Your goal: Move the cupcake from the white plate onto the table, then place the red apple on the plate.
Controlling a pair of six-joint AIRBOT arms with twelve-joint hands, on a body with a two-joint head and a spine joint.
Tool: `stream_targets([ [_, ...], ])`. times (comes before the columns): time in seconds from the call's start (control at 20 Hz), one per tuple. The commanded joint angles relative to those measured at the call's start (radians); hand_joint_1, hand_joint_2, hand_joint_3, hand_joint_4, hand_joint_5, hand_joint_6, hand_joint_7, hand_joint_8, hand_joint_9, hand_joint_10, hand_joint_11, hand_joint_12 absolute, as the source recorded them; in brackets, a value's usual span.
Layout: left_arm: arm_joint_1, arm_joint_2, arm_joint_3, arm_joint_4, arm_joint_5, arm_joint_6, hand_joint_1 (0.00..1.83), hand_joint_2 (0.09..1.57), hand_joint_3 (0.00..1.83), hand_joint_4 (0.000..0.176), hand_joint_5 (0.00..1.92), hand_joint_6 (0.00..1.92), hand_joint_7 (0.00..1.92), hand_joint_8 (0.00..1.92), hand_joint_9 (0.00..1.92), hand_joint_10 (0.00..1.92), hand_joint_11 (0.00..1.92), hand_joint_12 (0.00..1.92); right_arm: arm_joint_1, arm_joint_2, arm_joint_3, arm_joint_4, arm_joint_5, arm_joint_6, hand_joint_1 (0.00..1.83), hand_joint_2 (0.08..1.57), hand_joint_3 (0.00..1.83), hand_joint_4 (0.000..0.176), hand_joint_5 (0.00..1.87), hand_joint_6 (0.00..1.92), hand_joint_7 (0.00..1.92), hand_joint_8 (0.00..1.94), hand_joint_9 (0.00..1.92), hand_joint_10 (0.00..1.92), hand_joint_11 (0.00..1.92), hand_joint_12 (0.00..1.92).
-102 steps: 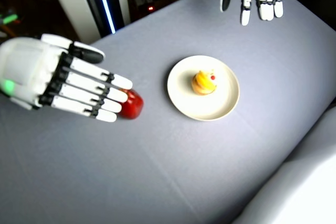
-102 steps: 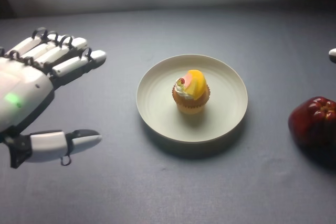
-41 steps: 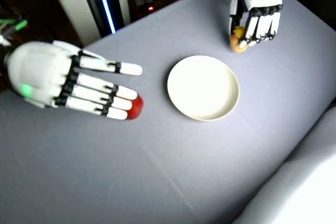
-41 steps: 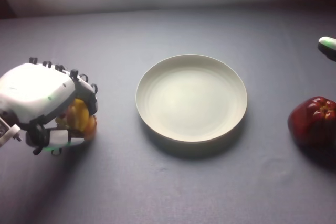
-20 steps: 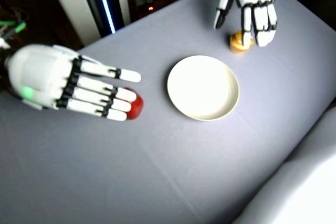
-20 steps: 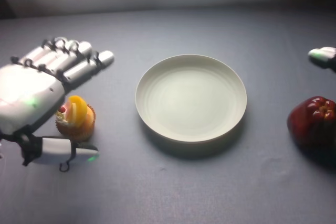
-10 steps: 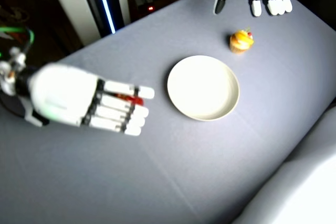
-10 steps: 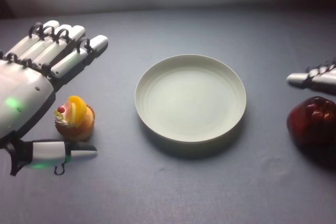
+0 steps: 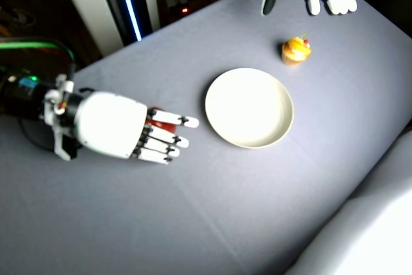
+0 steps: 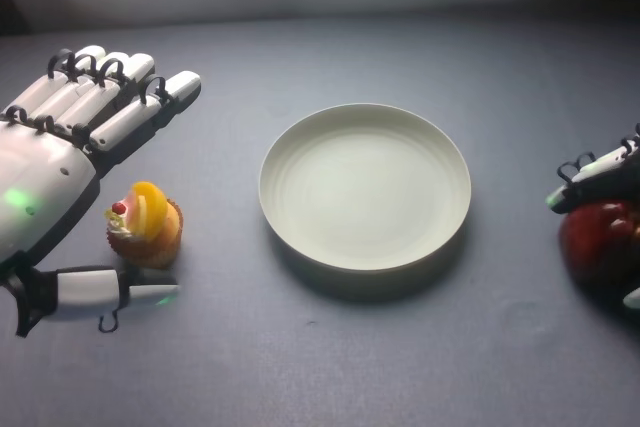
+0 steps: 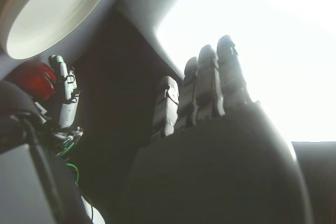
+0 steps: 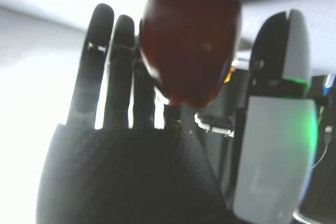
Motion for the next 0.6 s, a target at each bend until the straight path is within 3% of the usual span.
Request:
stream_targets([
  [0.0, -0.001, 0.003, 0.002, 0.006, -0.119, -0.004, 0.84, 0.83, 0.01, 0.155, 0.00, 0.00, 0.00, 0.00, 0.00, 0.00, 0.00, 0.00, 0.020, 0.003, 0.004, 0.021, 0.104, 0.004, 1.39, 1.06, 0.00, 0.000, 1.02, 0.79, 1.13, 0.69, 1.06, 1.04, 0.91, 1.21],
  [0.05, 0.004, 0.003, 0.002, 0.004, -0.122, -0.007, 0.83, 0.83, 0.01, 0.142, 0.00, 0.00, 0.00, 0.00, 0.00, 0.00, 0.00, 0.00, 0.038, 0.003, 0.004, 0.021, 0.123, 0.004, 1.39, 1.07, 0.00, 0.000, 1.00, 0.77, 1.11, 0.71, 1.05, 1.13, 0.96, 1.18],
  [0.1, 0.006, 0.003, 0.002, 0.003, -0.123, -0.009, 0.83, 0.84, 0.01, 0.151, 0.00, 0.00, 0.00, 0.00, 0.00, 0.00, 0.00, 0.00, 0.057, 0.003, 0.004, 0.021, 0.141, 0.004, 1.40, 1.06, 0.00, 0.000, 1.00, 0.76, 1.13, 0.68, 1.06, 1.12, 0.99, 1.14],
  [0.15, 0.006, 0.002, 0.002, 0.003, -0.123, -0.011, 0.83, 0.83, 0.01, 0.148, 0.00, 0.00, 0.00, 0.00, 0.00, 0.00, 0.00, 0.00, 0.091, -0.001, 0.004, 0.021, 0.167, 0.001, 1.29, 1.05, 0.00, 0.000, 1.07, 0.74, 1.20, 0.70, 1.15, 0.82, 1.02, 1.10],
  [0.2, 0.005, 0.001, 0.002, 0.003, -0.124, -0.012, 0.84, 0.83, 0.00, 0.161, 0.00, 0.00, 0.00, 0.00, 0.00, 0.00, 0.00, 0.00, 0.132, -0.016, 0.008, 0.021, 0.185, -0.008, 1.37, 1.06, 0.01, 0.000, 1.05, 0.72, 1.11, 0.75, 1.06, 1.05, 0.94, 1.15],
  [0.25, 0.005, 0.000, 0.003, 0.003, -0.124, -0.013, 0.85, 0.84, 0.01, 0.166, 0.00, 0.00, 0.00, 0.00, 0.00, 0.00, 0.00, 0.00, 0.154, -0.029, 0.014, 0.018, 0.191, -0.011, 1.39, 1.07, 0.00, 0.000, 1.00, 0.84, 1.07, 0.78, 1.03, 1.11, 0.91, 1.16],
  [0.3, 0.005, -0.001, 0.003, 0.003, -0.124, -0.015, 0.86, 0.84, 0.01, 0.157, 0.00, 0.00, 0.00, 0.00, 0.00, 0.00, 0.00, 0.00, 0.200, -0.061, 0.031, 0.000, 0.192, -0.011, 1.29, 1.05, 0.00, 0.000, 1.07, 0.77, 1.18, 0.73, 1.10, 0.91, 0.92, 1.27],
  [0.35, 0.005, -0.002, 0.003, 0.003, -0.124, -0.015, 0.86, 0.83, 0.00, 0.151, 0.00, 0.00, 0.00, 0.00, 0.00, 0.00, 0.00, 0.00, 0.235, -0.092, 0.047, -0.017, 0.187, -0.011, 1.38, 1.04, 0.00, 0.000, 1.09, 0.66, 1.22, 0.64, 1.05, 1.05, 0.74, 1.29],
  [0.4, 0.005, -0.003, 0.004, 0.004, -0.124, -0.016, 0.86, 0.83, 0.00, 0.149, 0.00, 0.00, 0.00, 0.00, 0.00, 0.00, 0.00, 0.00, 0.263, -0.122, 0.063, -0.037, 0.173, -0.011, 1.39, 1.05, 0.00, 0.000, 1.03, 0.76, 1.19, 0.68, 1.01, 1.09, 0.71, 1.24],
  [0.45, 0.005, -0.004, 0.005, 0.007, -0.124, -0.019, 0.86, 0.83, 0.00, 0.155, 0.00, 0.00, 0.00, 0.00, 0.00, 0.00, 0.00, 0.00, 0.292, -0.159, 0.081, -0.060, 0.151, -0.011, 1.29, 1.05, 0.00, 0.000, 1.06, 0.77, 1.21, 0.68, 0.98, 0.81, 0.56, 1.27],
  [0.5, 0.004, -0.005, 0.006, 0.010, -0.124, -0.022, 0.85, 0.84, 0.00, 0.168, 0.00, 0.00, 0.00, 0.00, 0.00, 0.00, 0.00, 0.00, 0.315, -0.197, 0.100, -0.079, 0.129, -0.011, 1.37, 1.06, 0.00, 0.000, 1.03, 0.89, 1.24, 0.53, 0.95, 1.03, 0.61, 1.25],
  [0.55, 0.003, -0.005, 0.007, 0.013, -0.124, -0.025, 0.83, 0.84, 0.01, 0.174, 0.00, 0.00, 0.00, 0.00, 0.00, 0.00, 0.00, 0.00, 0.338, -0.240, 0.125, -0.103, 0.096, -0.006, 1.39, 1.04, 0.00, 0.000, 1.03, 0.89, 1.30, 0.38, 1.06, 0.95, 0.79, 1.06],
])
